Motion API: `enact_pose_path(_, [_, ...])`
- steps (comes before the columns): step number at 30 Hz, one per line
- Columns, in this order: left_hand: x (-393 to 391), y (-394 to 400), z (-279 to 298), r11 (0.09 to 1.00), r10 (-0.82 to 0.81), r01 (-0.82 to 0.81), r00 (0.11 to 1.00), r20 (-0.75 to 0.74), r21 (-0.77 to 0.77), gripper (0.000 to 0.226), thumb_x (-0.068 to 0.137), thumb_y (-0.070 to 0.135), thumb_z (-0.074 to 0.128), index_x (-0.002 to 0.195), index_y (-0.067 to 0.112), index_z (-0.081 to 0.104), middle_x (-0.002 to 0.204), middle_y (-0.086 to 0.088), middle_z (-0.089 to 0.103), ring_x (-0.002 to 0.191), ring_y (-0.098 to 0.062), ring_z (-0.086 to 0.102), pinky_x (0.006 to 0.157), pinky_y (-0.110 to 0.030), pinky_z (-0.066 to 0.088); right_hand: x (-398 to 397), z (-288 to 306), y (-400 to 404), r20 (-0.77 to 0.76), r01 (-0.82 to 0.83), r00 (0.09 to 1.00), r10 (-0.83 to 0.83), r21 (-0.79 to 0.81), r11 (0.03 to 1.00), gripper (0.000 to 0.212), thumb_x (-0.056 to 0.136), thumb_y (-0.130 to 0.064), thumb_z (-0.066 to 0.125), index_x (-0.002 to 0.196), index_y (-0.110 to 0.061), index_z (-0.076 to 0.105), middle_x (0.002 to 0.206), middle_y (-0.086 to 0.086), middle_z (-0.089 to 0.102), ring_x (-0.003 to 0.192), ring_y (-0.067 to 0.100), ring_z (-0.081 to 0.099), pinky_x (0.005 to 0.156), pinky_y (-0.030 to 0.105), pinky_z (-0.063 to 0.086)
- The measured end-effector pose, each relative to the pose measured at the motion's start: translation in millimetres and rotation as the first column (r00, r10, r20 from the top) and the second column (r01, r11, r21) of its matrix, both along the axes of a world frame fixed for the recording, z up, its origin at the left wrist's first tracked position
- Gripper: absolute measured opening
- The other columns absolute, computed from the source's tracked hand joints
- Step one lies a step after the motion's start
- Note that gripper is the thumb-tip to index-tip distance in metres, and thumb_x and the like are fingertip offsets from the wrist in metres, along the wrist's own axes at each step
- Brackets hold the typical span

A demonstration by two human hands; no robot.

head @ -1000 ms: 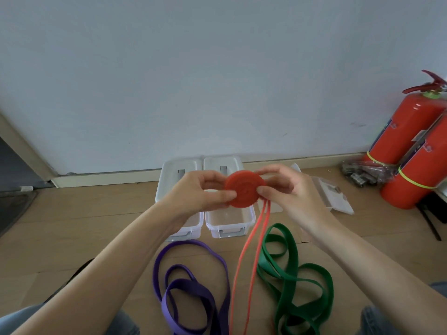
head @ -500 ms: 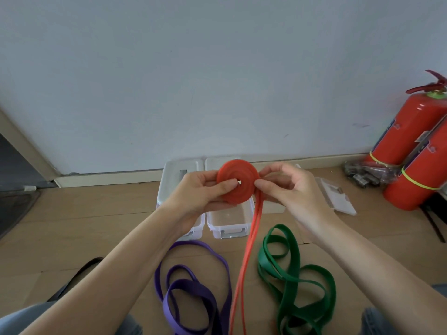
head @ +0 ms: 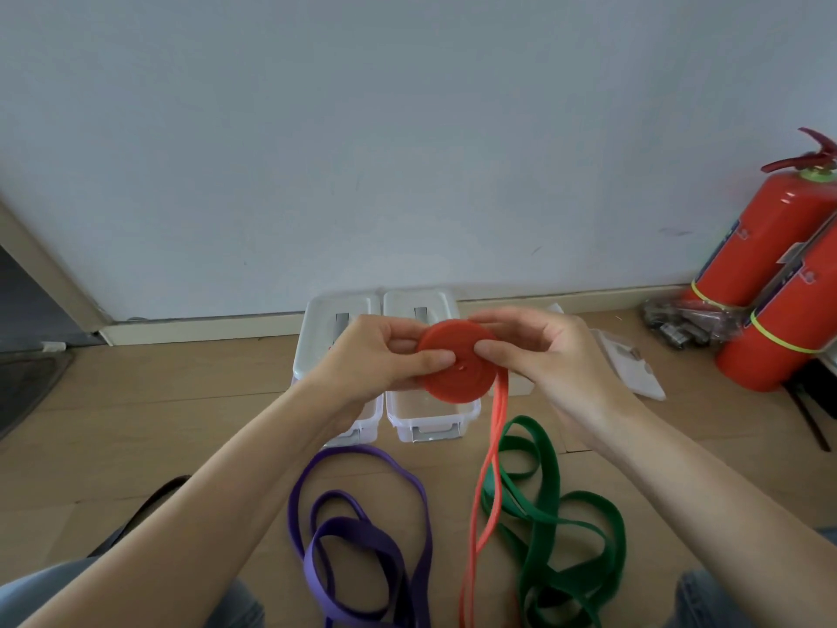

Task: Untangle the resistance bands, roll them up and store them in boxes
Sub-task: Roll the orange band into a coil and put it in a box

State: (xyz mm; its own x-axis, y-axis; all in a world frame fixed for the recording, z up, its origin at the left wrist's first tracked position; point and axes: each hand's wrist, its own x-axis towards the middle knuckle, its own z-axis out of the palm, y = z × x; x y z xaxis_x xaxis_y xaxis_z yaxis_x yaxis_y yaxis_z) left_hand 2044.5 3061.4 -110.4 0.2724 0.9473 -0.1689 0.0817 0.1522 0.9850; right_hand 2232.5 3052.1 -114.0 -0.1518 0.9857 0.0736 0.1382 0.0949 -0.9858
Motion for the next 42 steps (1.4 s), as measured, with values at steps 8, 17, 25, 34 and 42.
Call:
enact_pose_path(8, [2.9, 2.0, -5.4, 0.97, 0.234, -0.199, 0.921, 0.313, -0.139, 0.025, 0.076, 0.007, 0.066, 0.1, 0.0, 0.066, 0.09, -0.011, 0.074, 0.08, -0.017, 0.071, 0.068, -0.022, 0.057, -7.0, -6.4, -1.6, -0.224, 0.021, 0.973, -0.056, -0.154, 0.988, 0.024, 0.076, -0.002, 0.07, 0.096, -0.005, 0.057, 0.084, 0.016, 0.073, 0.077, 0.028, 0.07, 0.078, 0.037, 0.058])
enact_pose_path(17, [-1.3, -1.5, -1.3, 0.983, -0.18, 0.173, 0.975, -0.133, -0.063, 0.02, 0.081, 0.008, 0.069, 0.097, 0.018, 0.067, 0.087, -0.004, 0.075, 0.079, -0.011, 0.071, 0.064, -0.017, 0.054, -2.2, -1.2, 2.1, 0.281, -0.089, 0.958, 0.059, 0.096, 0.991, 0.022, 0.082, -0.006, 0.067, 0.098, -0.023, 0.069, 0.089, 0.0, 0.073, 0.085, 0.01, 0.068, 0.083, 0.026, 0.052])
enact_pose_path(25, [-9.3, 8.1, 3.8, 0.991, 0.136, -0.132, 0.971, 0.194, -0.035, 0.021, 0.075, 0.01, 0.067, 0.096, 0.009, 0.067, 0.084, -0.006, 0.074, 0.076, -0.015, 0.071, 0.068, -0.024, 0.058, 3.9, -2.5, 2.1, -0.19, -0.075, 0.981, 0.046, -0.146, 0.987, 0.034, 0.067, -0.014, 0.071, 0.098, -0.005, 0.058, 0.087, 0.016, 0.073, 0.082, 0.028, 0.07, 0.077, 0.033, 0.058])
enact_pose_path(34, [10.8, 0.4, -15.2, 0.961, 0.276, -0.252, 0.863, 0.422, -0.113, 0.019, 0.084, 0.008, 0.062, 0.101, 0.004, 0.063, 0.091, -0.008, 0.074, 0.083, -0.017, 0.071, 0.07, -0.023, 0.056, -10.7, -13.2, -3.7, -0.207, -0.006, 0.978, -0.019, -0.118, 0.993, 0.031, 0.08, -0.008, 0.068, 0.105, -0.005, 0.05, 0.085, 0.015, 0.073, 0.079, 0.025, 0.071, 0.078, 0.031, 0.057])
enact_pose_path(42, [-0.1, -1.3, -5.0, 0.995, -0.076, 0.074, 0.997, -0.026, -0.074, 0.028, 0.077, 0.005, 0.072, 0.103, 0.014, 0.066, 0.093, -0.007, 0.074, 0.087, -0.018, 0.071, 0.075, -0.021, 0.056, 2.0, 4.6, 1.4, 0.08, 0.034, 0.996, -0.043, 0.119, 0.992, 0.022, 0.085, -0.01, 0.064, 0.101, -0.024, 0.069, 0.091, -0.007, 0.071, 0.082, 0.0, 0.064, 0.071, 0.009, 0.047])
